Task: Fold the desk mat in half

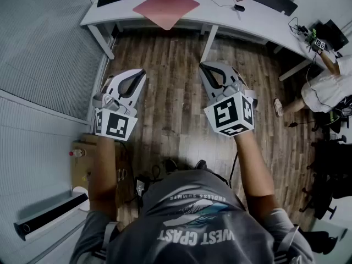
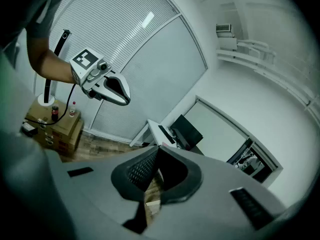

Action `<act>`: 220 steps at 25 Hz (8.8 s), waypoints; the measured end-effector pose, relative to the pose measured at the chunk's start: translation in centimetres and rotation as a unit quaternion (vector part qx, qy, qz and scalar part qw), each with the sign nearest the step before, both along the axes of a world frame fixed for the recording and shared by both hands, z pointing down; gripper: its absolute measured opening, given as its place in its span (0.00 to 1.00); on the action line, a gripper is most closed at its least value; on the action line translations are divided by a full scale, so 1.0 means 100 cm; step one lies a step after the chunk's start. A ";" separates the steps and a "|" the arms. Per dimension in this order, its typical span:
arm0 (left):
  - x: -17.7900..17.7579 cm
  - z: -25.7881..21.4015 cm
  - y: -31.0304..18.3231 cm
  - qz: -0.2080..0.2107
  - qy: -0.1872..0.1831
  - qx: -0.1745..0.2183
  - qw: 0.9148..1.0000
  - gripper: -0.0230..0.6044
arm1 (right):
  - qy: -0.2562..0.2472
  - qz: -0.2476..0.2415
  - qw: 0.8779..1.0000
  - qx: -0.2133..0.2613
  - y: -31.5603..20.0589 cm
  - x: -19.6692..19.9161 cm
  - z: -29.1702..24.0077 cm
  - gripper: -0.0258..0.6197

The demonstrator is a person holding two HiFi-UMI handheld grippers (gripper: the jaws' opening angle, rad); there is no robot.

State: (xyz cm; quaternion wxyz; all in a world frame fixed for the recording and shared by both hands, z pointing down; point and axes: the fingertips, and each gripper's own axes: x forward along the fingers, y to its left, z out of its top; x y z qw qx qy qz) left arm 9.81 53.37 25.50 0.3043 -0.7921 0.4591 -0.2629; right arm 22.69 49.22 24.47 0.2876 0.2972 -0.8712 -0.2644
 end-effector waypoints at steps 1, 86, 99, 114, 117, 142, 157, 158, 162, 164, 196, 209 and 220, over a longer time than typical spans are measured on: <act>-0.002 0.000 -0.001 0.000 0.000 0.000 1.000 0.08 | 0.000 0.000 1.000 -0.001 -0.001 -0.002 0.001 0.08; -0.105 0.043 -0.516 0.077 -0.024 -0.046 0.996 0.08 | -0.036 0.050 0.996 -0.064 -0.493 -0.100 0.051 0.08; -0.176 0.066 -0.570 0.095 -0.019 -0.052 0.994 0.08 | -0.007 0.064 0.995 -0.074 -0.540 -0.165 0.069 0.09; -0.228 0.147 -0.615 0.040 -0.055 -0.122 0.990 0.08 | 0.059 0.000 0.992 -0.108 -0.601 -0.211 0.156 0.09; -0.232 0.175 -0.628 0.031 -0.073 -0.145 0.986 0.08 | 0.082 -0.018 0.990 -0.115 -0.616 -0.213 0.185 0.11; -0.231 0.418 -0.664 -0.032 -0.227 -0.247 0.941 0.61 | 0.333 -0.173 0.924 -0.069 -0.654 -0.178 0.430 0.55; -0.233 0.454 -0.670 -0.060 -0.191 -0.258 0.945 0.61 | 0.327 -0.209 0.922 -0.005 -0.662 -0.183 0.451 0.25; -0.234 0.452 -0.669 -0.063 -0.187 -0.258 0.946 0.61 | 0.309 -0.204 0.929 -0.006 -0.665 -0.184 0.442 0.21; -0.240 0.435 -0.665 -0.076 -0.172 -0.255 0.948 0.61 | 0.243 -0.165 0.956 -0.008 -0.689 -0.195 0.398 0.10; -0.243 0.423 -0.666 -0.082 -0.167 -0.249 0.951 0.61 | 0.226 -0.150 0.963 -0.011 -0.703 -0.202 0.381 0.10; -0.294 0.316 -0.741 -0.190 -0.126 -0.202 0.952 0.60 | 0.188 -0.110 0.975 -0.034 -0.837 -0.239 0.335 0.10; -0.293 0.308 -0.768 -0.203 -0.123 -0.209 0.949 0.59 | 0.188 -0.097 0.975 -0.065 -0.885 -0.243 0.351 0.10; -0.303 0.314 -0.778 -0.221 -0.123 -0.212 0.944 0.59 | 0.198 -0.088 0.969 -0.117 -0.931 -0.243 0.381 0.11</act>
